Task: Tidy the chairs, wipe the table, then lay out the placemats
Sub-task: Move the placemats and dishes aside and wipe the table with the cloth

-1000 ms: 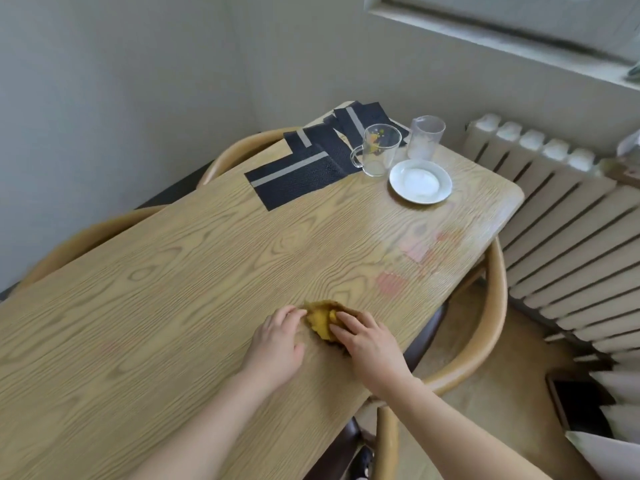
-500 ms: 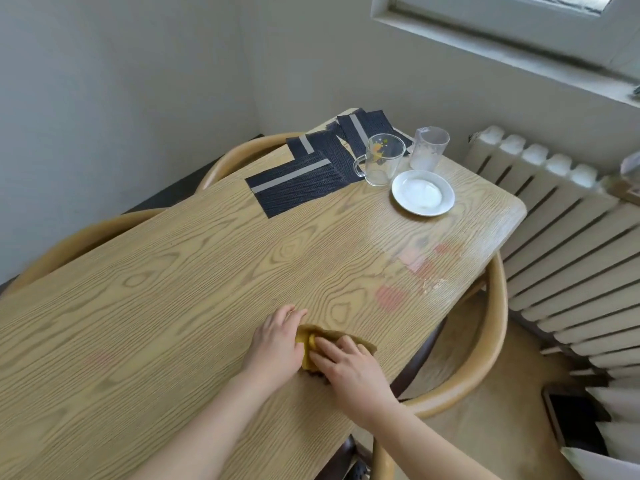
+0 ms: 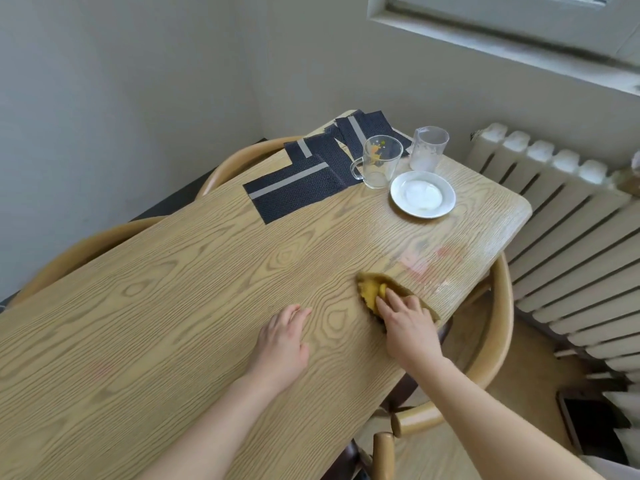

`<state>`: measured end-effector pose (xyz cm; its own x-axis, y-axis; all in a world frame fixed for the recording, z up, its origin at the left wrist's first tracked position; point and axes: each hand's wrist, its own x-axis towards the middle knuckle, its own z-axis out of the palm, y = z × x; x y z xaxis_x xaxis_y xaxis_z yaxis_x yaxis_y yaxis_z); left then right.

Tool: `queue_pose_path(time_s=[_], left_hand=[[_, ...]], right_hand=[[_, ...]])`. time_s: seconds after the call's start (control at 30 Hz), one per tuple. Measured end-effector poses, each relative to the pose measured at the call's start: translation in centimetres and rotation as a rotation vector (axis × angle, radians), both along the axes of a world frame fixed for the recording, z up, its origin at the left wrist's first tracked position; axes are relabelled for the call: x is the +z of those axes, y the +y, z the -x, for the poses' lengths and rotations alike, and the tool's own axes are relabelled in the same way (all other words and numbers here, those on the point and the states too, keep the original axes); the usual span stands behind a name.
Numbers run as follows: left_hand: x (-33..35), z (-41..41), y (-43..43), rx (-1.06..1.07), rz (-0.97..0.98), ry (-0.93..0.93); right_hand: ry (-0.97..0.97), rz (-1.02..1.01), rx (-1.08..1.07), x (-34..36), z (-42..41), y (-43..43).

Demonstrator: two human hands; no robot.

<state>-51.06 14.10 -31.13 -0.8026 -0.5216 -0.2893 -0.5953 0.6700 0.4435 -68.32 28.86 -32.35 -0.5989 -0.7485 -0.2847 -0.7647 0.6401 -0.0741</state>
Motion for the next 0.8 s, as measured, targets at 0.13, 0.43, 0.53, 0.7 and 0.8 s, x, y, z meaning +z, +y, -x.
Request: queue_pose_path(time_s=[0.13, 0.43, 0.53, 0.7, 0.8], left_hand=[[0.2, 1.1, 0.2, 0.007, 0.036, 0.019], [0.6, 3.9, 1.5, -0.017, 0.028, 0.044], [0.7, 3.8, 1.7, -0.009, 0.029, 0.037], [0.8, 3.4, 1.9, 0.042, 0.027, 0.012], [1.1, 3.2, 2.0, 0.069, 0.027, 0.007]], right_hand=[[-0.101, 0.041, 0.261, 0.0, -4.0, -0.3], [-0.138, 0.033, 0.133, 0.0, 2.9, 0.8], [-0.112, 0.006, 0.026, 0.1, 4.9, 1.0], [-0.158, 0.033, 0.088, -0.1, 2.5, 0.4], [-0.224, 0.051, 0.261, -0.2, -0.2, 0.4]])
